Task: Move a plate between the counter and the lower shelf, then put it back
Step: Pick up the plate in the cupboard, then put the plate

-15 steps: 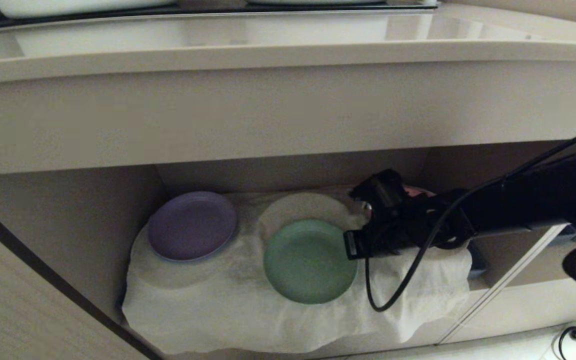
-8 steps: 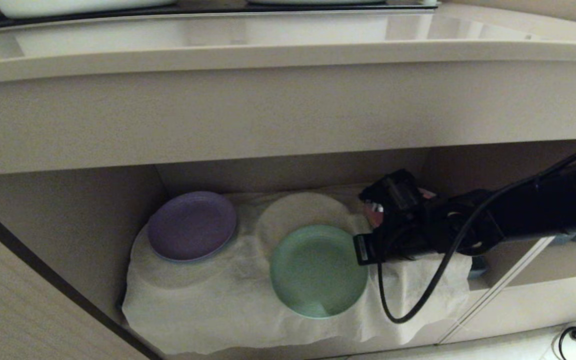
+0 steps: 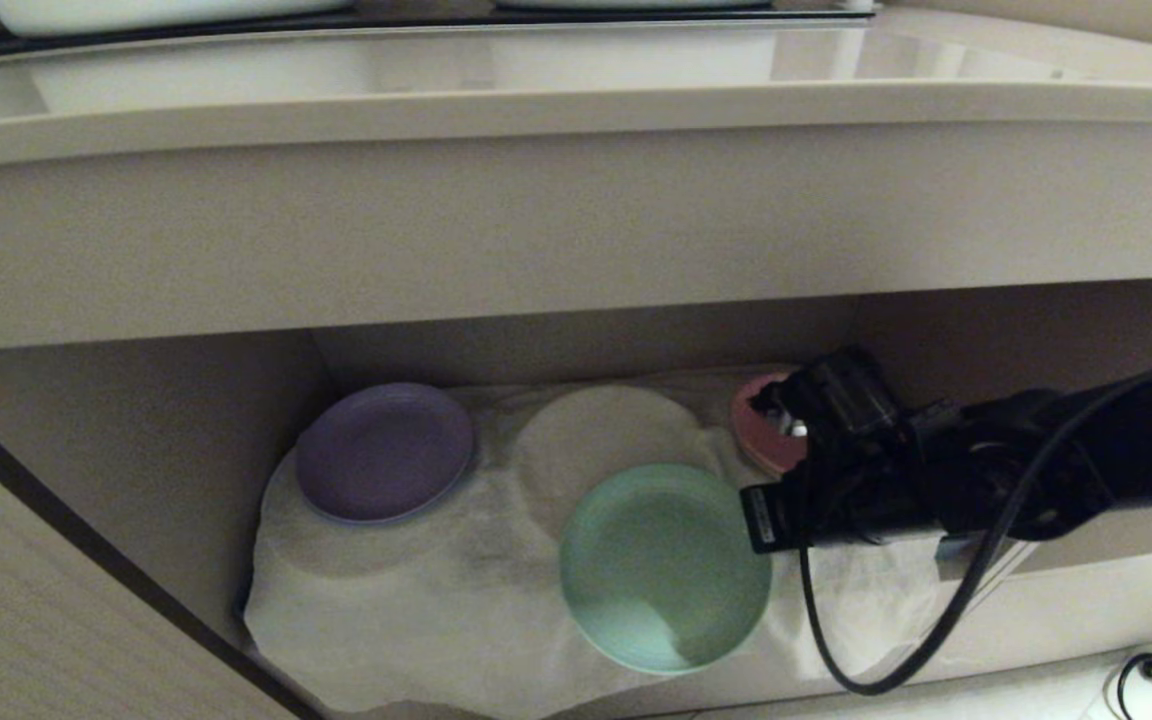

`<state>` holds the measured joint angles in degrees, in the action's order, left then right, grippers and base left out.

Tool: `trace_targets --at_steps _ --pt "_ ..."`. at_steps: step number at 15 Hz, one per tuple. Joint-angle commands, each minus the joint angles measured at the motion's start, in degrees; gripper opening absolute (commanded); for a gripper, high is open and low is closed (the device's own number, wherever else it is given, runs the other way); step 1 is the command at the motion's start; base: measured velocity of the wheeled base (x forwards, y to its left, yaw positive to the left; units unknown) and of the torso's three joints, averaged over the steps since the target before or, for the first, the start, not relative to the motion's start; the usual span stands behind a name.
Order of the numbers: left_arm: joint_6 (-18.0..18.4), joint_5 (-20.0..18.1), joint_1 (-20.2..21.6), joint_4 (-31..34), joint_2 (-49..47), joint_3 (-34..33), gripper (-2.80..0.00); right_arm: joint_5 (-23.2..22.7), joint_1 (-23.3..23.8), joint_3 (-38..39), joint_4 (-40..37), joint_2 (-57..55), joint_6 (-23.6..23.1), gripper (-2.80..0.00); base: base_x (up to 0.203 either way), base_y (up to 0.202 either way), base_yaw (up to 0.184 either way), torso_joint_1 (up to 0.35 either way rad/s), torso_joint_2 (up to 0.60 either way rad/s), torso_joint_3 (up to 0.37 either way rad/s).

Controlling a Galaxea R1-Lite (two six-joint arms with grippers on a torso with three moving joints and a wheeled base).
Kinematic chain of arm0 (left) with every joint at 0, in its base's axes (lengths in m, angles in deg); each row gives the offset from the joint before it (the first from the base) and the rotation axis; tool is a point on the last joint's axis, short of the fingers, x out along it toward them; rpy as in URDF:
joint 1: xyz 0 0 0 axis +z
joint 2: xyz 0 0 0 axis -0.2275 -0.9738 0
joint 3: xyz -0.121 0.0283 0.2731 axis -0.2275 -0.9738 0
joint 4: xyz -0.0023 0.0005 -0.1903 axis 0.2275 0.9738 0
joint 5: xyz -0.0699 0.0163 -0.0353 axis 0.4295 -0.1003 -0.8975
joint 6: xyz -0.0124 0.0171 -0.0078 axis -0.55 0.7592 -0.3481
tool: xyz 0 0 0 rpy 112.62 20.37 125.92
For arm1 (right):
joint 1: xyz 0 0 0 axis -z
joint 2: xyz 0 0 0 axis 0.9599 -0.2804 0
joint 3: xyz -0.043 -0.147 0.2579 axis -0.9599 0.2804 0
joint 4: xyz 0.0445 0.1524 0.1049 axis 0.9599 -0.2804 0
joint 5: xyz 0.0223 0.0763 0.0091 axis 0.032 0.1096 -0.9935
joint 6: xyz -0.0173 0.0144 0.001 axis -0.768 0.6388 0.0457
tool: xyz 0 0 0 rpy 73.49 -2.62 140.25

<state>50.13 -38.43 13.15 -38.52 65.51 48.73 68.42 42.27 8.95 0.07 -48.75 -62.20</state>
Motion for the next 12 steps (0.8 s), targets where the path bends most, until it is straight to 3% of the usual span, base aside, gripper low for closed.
trace_targets --at_steps 1,12 --pt "0.02 0.01 0.00 0.00 0.02 -0.01 -2.80 0.01 0.30 2.09 -0.02 2.96 0.10 -2.80 0.000 0.000 0.000 0.000 0.00 0.000" --pt "-0.06 0.01 0.00 0.00 0.02 -0.01 -2.80 -0.08 3.87 14.43 0.23 15.43 0.53 -2.80 0.000 0.000 0.000 0.000 0.00 0.000"
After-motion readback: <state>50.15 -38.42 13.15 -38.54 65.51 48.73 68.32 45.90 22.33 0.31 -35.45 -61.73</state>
